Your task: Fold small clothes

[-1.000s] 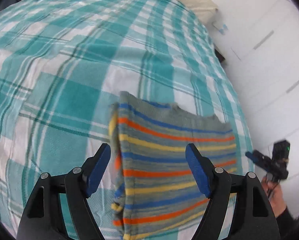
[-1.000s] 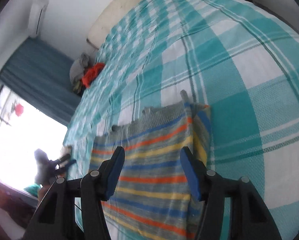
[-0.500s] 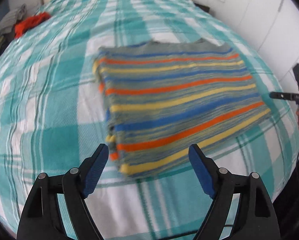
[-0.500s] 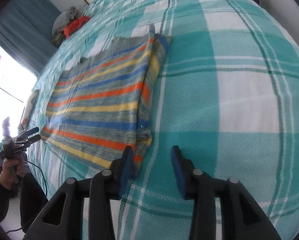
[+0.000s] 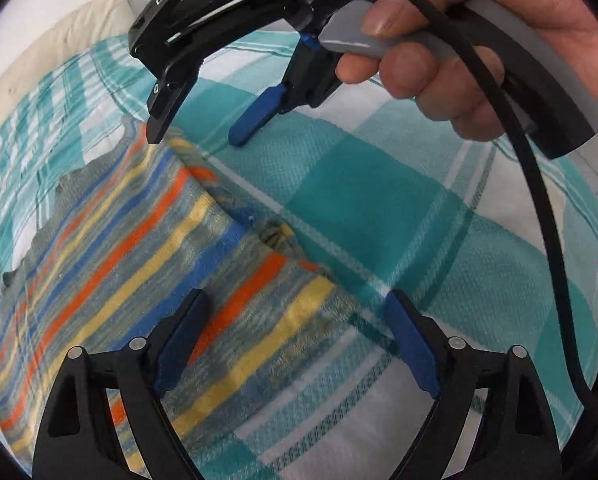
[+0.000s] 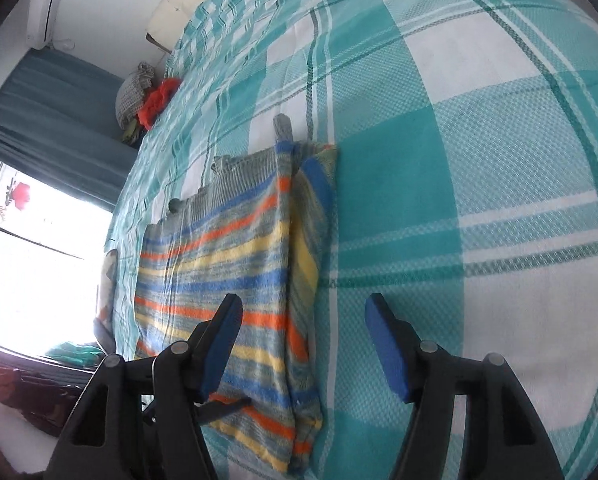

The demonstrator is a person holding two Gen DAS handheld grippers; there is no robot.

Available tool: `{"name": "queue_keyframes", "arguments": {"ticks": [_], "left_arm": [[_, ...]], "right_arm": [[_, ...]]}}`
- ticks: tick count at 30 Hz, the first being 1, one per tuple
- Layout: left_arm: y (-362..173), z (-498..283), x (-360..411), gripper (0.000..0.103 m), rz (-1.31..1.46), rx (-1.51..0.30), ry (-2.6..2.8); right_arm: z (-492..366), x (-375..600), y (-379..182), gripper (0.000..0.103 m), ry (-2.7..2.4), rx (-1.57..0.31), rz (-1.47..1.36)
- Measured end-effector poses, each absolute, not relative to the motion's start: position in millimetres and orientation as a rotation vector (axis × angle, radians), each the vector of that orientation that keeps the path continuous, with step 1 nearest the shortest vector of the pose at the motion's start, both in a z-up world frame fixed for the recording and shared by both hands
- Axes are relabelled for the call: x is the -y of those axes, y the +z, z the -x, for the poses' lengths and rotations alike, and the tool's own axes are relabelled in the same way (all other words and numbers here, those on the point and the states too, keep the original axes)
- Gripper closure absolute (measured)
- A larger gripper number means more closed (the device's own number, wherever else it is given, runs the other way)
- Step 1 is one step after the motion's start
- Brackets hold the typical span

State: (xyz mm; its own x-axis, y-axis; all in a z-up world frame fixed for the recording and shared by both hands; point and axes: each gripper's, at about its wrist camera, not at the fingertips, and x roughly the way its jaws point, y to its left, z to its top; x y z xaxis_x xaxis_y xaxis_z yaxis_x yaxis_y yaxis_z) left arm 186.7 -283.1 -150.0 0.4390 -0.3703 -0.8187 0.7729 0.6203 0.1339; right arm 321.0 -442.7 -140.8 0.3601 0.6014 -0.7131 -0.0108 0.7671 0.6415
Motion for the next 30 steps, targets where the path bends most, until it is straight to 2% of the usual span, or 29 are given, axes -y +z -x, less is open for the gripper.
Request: {"name": "queue_keyframes", "arguments": {"ticks": [1,2,3,6,8,9,15,20,26,30], "left_arm": [[-148,-191,281,0.048,-0.518,-0.847,-0.719],[-146,-195,277,0.062,-0.485,-0.855,-0.695],[-145,-199,272,0.089,-0.445,-0.871,-0.682],[-139,-210,252,0.093,-0.297,-0.903,-0.690],[-132,-207,241,0.093,-0.247,-0.889,-0.697],[-125,-204,233,0.093,-0.221,-0.874,-0.697],[-79,-196,133,0.094,0.095,-0.818,-0.610],[-75,-188,30,0.094,0.248,-0.832,-0.453],[-104,-202,-48,0.093,0.364,-0.885,-0.270],[-129,-199,-72,0.093,0.406,-0.920,-0.204]], "right_arm": [[-328,444,-143,0.039,0.434,-1.152,-0.609],[-336,442,-145,0.039,0.437,-1.157,-0.611],[-344,440,-146,0.039,0.439,-1.160,-0.611],[-370,430,-148,0.041,0.455,-1.157,-0.614],[-385,423,-151,0.065,0.456,-1.155,-0.614],[-389,419,-151,0.094,0.436,-1.162,-0.599],[-377,378,-96,0.094,0.525,-1.037,-0.549],[-382,289,-63,0.094,0.680,-1.018,-0.513],[-395,161,-89,0.094,0.730,-1.082,-0.445],[-398,112,-115,0.093,0.716,-1.115,-0.442]]}}
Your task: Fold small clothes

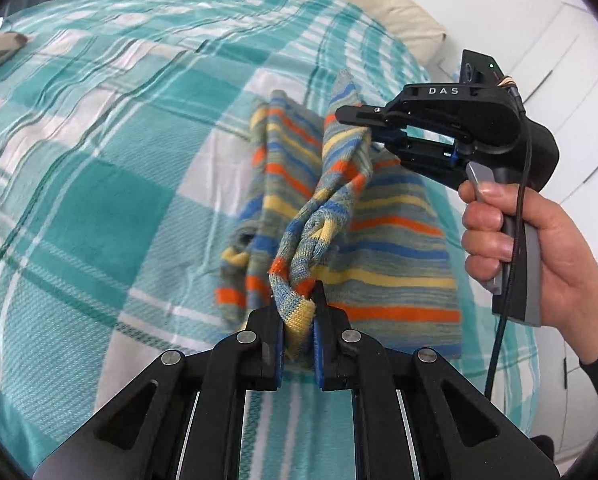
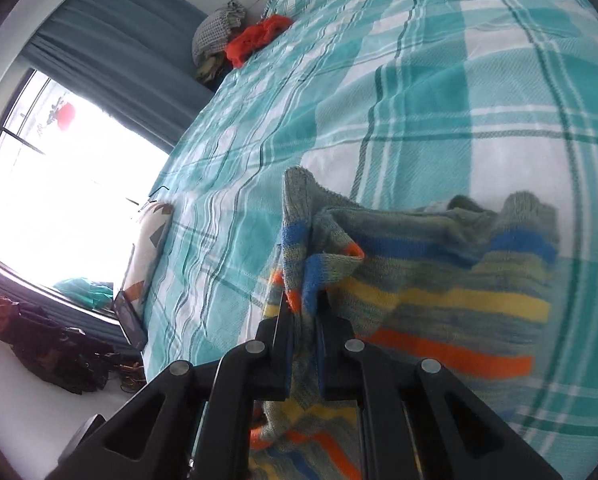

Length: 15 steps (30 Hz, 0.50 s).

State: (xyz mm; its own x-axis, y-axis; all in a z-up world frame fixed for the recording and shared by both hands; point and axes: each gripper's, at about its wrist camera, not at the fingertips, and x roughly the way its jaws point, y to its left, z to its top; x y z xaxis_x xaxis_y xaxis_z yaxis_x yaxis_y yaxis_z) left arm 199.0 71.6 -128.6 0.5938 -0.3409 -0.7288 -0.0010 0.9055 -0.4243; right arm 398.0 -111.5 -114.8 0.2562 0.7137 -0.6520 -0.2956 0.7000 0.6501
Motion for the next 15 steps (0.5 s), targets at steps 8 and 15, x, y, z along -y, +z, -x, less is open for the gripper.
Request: {"name": "queue_keyframes", "arguments": {"ticks": [8,15], "left_arm": [[-122,-182,-98,0.032,0.411,-0.925,-0.169],[-125,-201,-99,0.024,0.341,-0.933,-0.126]], "right_arm": [[-386,102,-121,0.053,0.747,-1.071,-0.572],[-284,125,-80,0.054,0.786,-0.936,-0.053]]}}
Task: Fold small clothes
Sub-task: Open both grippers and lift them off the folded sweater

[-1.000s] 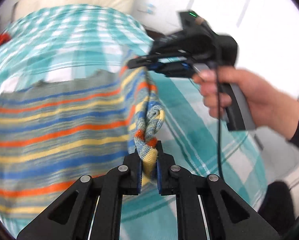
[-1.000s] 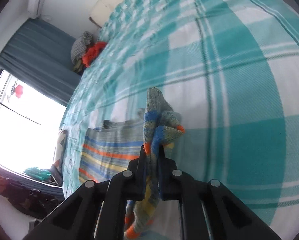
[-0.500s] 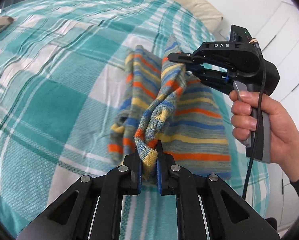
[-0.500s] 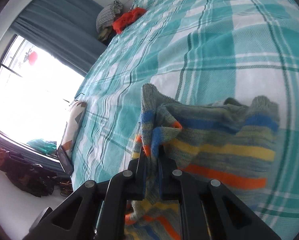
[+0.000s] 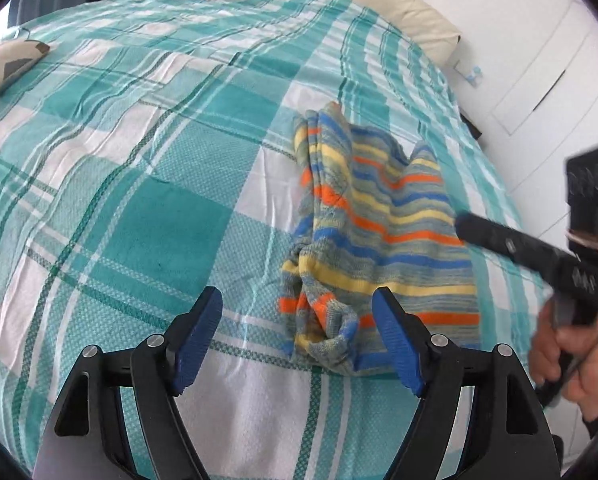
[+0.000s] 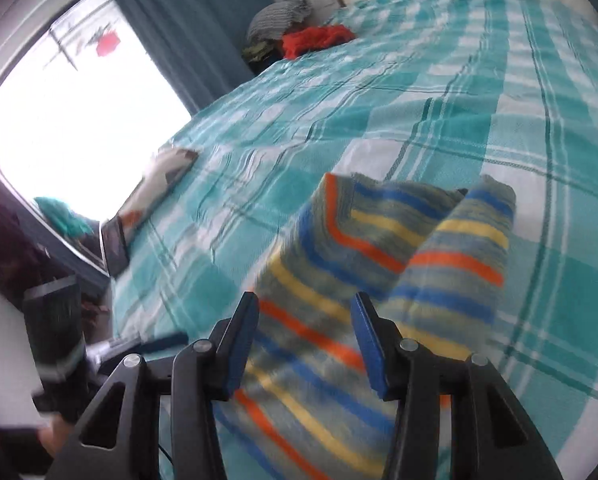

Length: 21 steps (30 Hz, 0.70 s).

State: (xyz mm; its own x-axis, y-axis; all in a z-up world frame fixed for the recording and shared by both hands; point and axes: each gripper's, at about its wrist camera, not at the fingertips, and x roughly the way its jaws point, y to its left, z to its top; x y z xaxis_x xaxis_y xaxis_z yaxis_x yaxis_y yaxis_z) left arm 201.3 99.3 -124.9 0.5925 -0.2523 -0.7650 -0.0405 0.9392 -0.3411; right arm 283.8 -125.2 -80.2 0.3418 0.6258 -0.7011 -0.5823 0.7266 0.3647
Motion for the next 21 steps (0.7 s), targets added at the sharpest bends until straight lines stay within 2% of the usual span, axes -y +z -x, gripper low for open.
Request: {"name": "queue_keyframes", "arguments": {"ticks": [6,8,11,14,15,17,18,19,21], "left_arm": [[-145,-209,-85,0.021,0.184,-1.000,-0.018],[-142,-208,-84,0.017,0.158,-0.997,0.004],[-139,-209,-85,0.017,0.148,-1.001,0.010],[-128,-209,-93,0.017,0.173,-0.998,-0.011],[-120,-208,-98,0.015,0.199,-0.977,-0.033],[-107,-214,-107,0.003,0.277,-0.926,-0.120],[-102,-221,-108,0.001,0.294,-0.914,-0.155],[-101,-232,-109,0.001,0.299,-0.920,-0.181],[-113,-262,-105,0.001,0.290,-0.992,-0.240]], "right_arm": [[-218,137,-142,0.053,0.693,-0.991,0.166],[-212,138,-141,0.053,0.670,-0.941,0.161],[-213,138,-136,0.046,0.655,-0.948,0.106],[-216,141,-127,0.045,0.641,-0.966,0.058],[-215,145,-121,0.042,0.645,-0.961,0.035],[-212,160,-105,0.028,0.644,-0.917,-0.020],[-214,169,-99,0.015,0.630,-0.892,-0.050],[-218,180,-94,0.008,0.609,-0.874,-0.078],[-235,199,-91,0.008,0.558,-0.870,-0.128]]}}
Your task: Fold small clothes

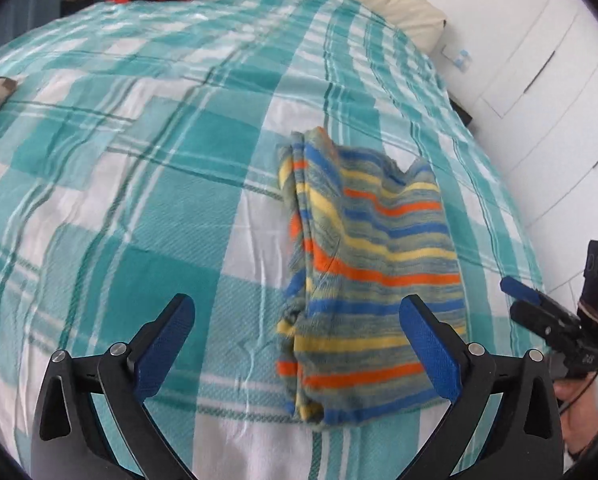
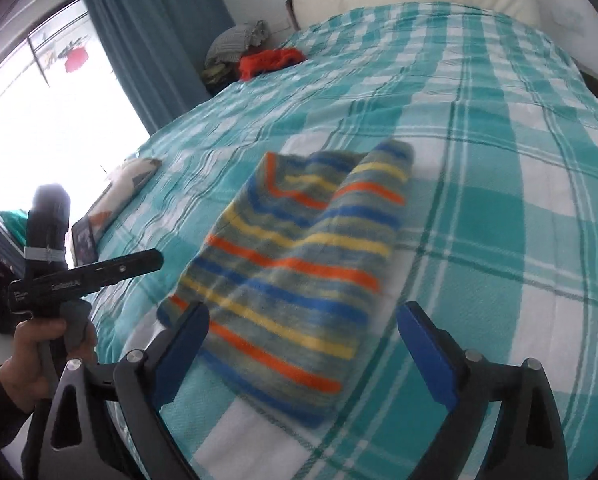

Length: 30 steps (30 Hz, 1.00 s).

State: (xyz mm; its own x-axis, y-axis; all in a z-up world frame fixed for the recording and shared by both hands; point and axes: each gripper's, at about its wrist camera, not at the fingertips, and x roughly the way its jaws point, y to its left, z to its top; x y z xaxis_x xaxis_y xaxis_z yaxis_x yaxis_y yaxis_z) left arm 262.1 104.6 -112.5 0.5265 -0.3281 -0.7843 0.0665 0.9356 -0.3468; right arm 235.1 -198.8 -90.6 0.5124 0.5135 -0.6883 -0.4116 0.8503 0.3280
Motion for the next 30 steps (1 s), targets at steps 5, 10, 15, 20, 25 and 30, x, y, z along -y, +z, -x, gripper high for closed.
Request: {"name": "queue_keyframes", "arguments": {"ticks": [5,10,15,20,25,30], "left_arm": [[-152,-313,-90,0.002,0.263,-1.106,-0.242],[-158,-328,-56,0.087,0.264,-1.144,-0.389],[-119,-316,-55,0.088,0.266,-1.029,-0.401],[-58,-308,-43,0.088,0.233,-0.904,-0.460],[-59,-328,-21,0.042,0.202,-0.929,-0.444],[-112,-293,-20,0.020,0.020,-1.023,-0.240]], "right_arm": [[-309,224,-131,0.012,0.531,-1.010,-0.377],[-331,178,-177,0.074,0.634,-1.104,-0.471],[-312,170,-134,0.082,0.597,-0.963,-0.410],[-296,179,-71,0.082,0.633,-0.812,-0.370],[-296,204,-42,0.082,0.594,-0.748,-0.400],[-300,245,-97,0.015,0.303,-0.938,-0.237]]}}
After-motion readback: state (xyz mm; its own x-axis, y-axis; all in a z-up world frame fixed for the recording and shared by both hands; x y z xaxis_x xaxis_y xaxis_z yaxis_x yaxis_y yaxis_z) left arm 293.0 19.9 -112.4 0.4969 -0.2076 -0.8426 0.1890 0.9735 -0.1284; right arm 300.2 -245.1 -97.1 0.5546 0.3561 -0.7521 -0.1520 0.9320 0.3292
